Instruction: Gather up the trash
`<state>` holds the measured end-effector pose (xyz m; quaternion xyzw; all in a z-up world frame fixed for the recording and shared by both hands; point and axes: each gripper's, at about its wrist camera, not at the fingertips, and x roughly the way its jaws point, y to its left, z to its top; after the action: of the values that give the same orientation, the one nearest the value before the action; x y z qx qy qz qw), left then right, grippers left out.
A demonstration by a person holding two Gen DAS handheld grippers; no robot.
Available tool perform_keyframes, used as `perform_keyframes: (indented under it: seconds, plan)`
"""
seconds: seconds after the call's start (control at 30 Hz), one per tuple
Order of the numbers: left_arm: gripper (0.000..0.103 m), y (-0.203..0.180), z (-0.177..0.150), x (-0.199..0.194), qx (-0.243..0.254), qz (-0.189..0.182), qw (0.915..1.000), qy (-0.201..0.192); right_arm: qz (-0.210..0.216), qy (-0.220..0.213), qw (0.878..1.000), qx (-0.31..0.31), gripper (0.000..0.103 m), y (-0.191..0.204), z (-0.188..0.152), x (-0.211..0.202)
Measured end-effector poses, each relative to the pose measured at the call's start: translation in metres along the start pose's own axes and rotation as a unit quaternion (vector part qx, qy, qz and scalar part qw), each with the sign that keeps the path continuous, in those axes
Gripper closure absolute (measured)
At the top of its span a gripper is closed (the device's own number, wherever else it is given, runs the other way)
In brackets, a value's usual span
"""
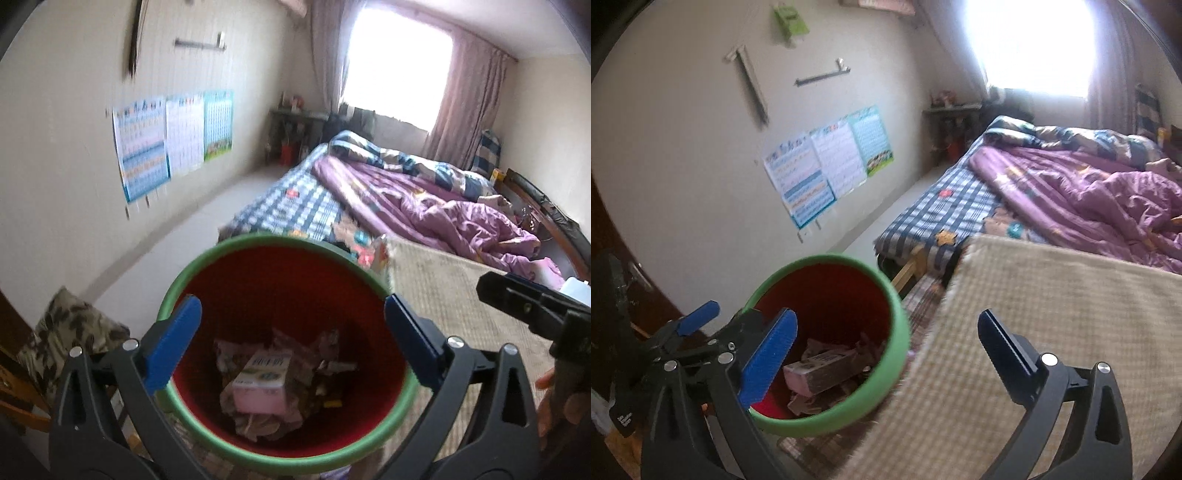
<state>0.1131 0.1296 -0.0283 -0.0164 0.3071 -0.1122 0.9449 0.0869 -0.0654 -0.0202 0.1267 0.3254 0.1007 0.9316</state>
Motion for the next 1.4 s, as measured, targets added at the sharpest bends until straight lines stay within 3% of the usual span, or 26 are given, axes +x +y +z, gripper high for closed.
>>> perform_keyframes:
  seconds: [0.13, 0.23, 0.5, 0.7, 0.9, 1.4]
  plan:
    - [0.006, -0.025, 0.001, -0.017, 0.014, 0.015, 0.9991, -0.036, -0.03, -0.07, 0.997, -0.017, 0.007, -0.012, -0.005, -0.041]
    - [0.006, -0.049, 0.0, -0.028, 0.021, 0.025, 0.9986, -0.043, -0.061, -0.146, 0.987, -0.033, 0.007, -0.022, -0.013, -0.076]
    - [0.005, -0.109, -0.011, -0.053, 0.024, 0.032, 0.9978, -0.052, -0.081, -0.195, 0.977, -0.016, 0.007, -0.071, -0.043, -0.118]
    - [0.005, -0.14, -0.021, -0.064, 0.018, 0.029, 0.9982, -0.048, -0.07, -0.171, 0.983, -0.025, 0.007, -0.099, -0.052, -0.132]
    - [0.005, -0.161, -0.025, -0.073, 0.019, 0.049, 0.9968, -0.061, -0.064, -0.161, 0.985, -0.018, 0.007, -0.121, -0.058, -0.141]
    - [0.005, -0.165, -0.023, -0.075, 0.012, 0.073, 0.9956, -0.057, -0.042, -0.145, 0.988, -0.024, 0.007, -0.126, -0.059, -0.139]
